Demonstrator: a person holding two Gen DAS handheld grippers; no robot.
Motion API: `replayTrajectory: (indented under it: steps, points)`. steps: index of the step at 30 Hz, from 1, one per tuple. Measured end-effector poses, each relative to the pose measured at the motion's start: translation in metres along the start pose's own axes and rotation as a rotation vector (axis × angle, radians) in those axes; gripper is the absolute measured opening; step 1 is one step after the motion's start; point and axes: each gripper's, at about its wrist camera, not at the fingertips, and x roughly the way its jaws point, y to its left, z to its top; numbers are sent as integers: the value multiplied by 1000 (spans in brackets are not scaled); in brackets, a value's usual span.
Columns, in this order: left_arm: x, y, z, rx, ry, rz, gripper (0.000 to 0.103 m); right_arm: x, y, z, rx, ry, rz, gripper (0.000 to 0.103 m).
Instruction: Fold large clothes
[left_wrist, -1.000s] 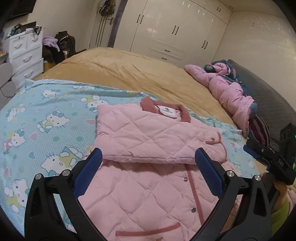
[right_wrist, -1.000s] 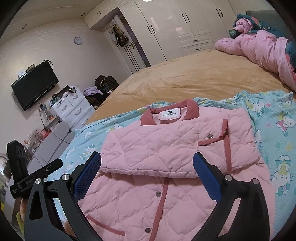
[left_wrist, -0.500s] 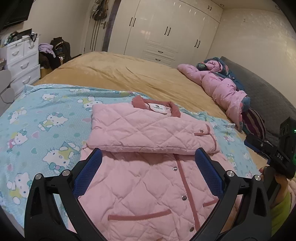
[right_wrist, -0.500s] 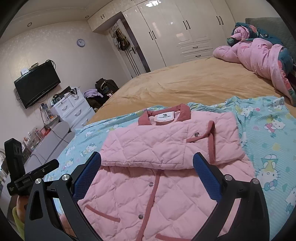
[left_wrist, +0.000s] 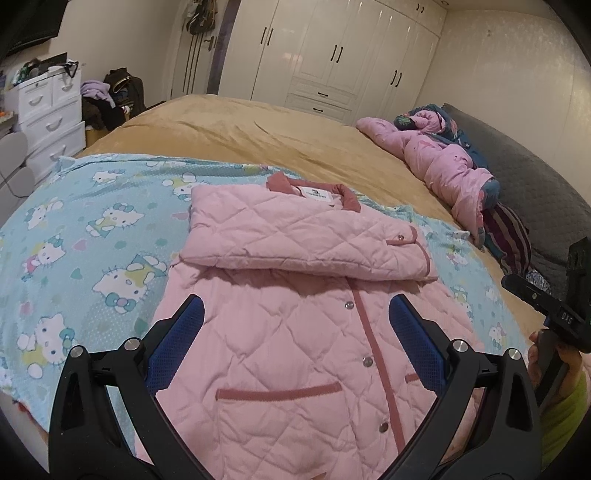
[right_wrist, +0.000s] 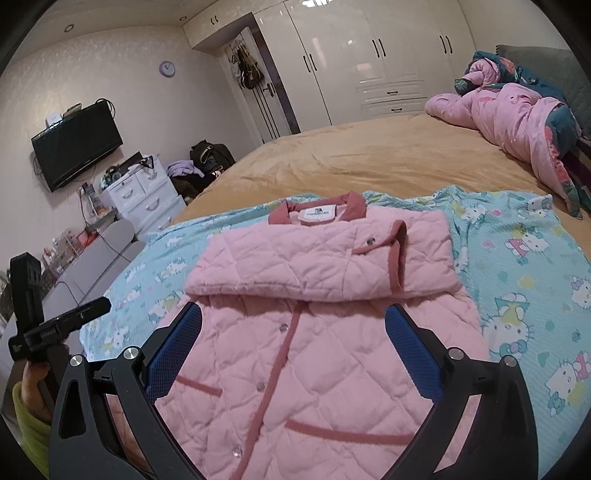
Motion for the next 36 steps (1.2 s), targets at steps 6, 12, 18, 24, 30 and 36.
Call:
replayTrajectory:
  steps: [6,12,18,24,30,36]
  points:
    - [-4,1,-15,8,19,8,94,-4,-5,-16,3,35,-6,99]
    - [-8,9,-32,18,39,32,94,-9,-7,-31,1,72,-12,99]
    - [-11,26,-55,26,78,82,94,-8,-10,-47,6,112,-7,99]
    - [-11,53,-81,-12,146,118,94,-8,-20,-61,18,142,-9,99]
    - [-24,71,-108,-32,191,142,94,-12,-31,-71,42,147,-10,99]
    - [-31,76,-123,-28,223,160,94,-16,-40,-77,61,155,-17,99]
